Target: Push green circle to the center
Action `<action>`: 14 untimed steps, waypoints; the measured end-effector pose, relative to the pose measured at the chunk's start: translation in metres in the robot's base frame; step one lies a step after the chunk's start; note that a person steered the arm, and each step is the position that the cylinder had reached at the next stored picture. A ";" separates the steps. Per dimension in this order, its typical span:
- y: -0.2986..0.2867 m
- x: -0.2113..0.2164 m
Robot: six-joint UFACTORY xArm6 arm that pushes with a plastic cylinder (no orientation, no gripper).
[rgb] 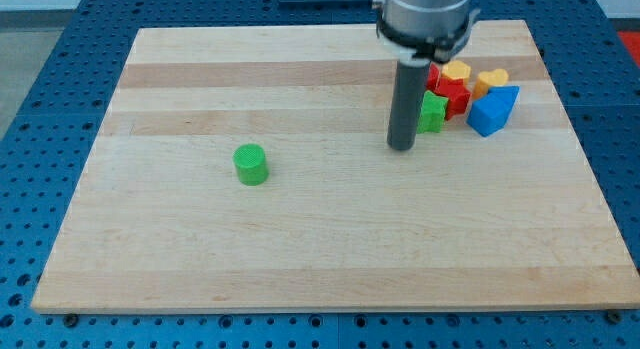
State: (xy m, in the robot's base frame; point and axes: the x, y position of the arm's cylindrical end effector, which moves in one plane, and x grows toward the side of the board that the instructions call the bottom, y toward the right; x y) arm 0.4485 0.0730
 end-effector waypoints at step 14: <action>-0.150 -0.022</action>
State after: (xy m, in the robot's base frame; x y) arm 0.4260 -0.0769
